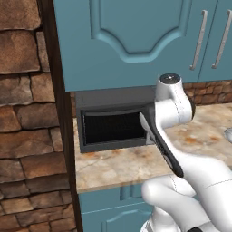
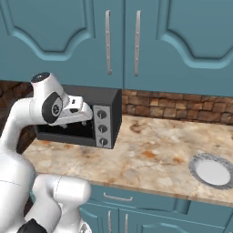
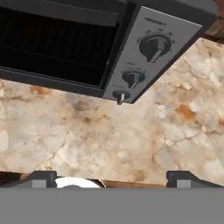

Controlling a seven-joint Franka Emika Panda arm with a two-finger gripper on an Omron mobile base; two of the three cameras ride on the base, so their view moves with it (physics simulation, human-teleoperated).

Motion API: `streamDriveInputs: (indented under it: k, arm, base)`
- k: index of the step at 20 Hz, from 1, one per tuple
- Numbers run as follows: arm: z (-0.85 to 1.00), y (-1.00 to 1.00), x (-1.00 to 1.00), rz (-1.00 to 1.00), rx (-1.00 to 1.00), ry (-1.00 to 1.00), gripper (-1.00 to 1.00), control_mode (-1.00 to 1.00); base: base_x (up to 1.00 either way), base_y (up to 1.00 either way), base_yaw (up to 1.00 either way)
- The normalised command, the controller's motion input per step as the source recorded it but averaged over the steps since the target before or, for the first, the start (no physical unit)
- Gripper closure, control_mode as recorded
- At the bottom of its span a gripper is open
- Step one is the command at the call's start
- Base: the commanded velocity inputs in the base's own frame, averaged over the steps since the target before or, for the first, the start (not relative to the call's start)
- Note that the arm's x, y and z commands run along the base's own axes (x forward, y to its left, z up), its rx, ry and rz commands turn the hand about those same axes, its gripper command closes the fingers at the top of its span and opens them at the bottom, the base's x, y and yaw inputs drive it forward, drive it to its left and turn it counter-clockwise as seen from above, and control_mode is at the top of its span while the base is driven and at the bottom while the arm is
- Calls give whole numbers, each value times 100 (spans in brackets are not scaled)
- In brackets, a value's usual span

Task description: Pick up the bagel from the plate, place it on the toaster oven rack, close the door, and set the timer.

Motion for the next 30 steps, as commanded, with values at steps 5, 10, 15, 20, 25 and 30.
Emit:
streamDriveInputs:
  k: [5,10,15,20,25,30]
  arm:
    - [-49,-45,-1,-19,16,-23,-100,-100]
    - [-36,-42,19,-16,16,-6,-100,-100]
    - [-37,-31,51,-6,16,0,-100,-100]
    - [-28,-9,59,0,11,7,-100,-100]
    - [-18,0,50,0,5,8,-100,-100]
    - [-10,0,34,0,0,9,-100,-100]
  base:
    - [0,0,0]
    - [0,0,0]
    - [0,0,0]
    - [0,0,0]
    - [0,0,0]
    - [0,0,0]
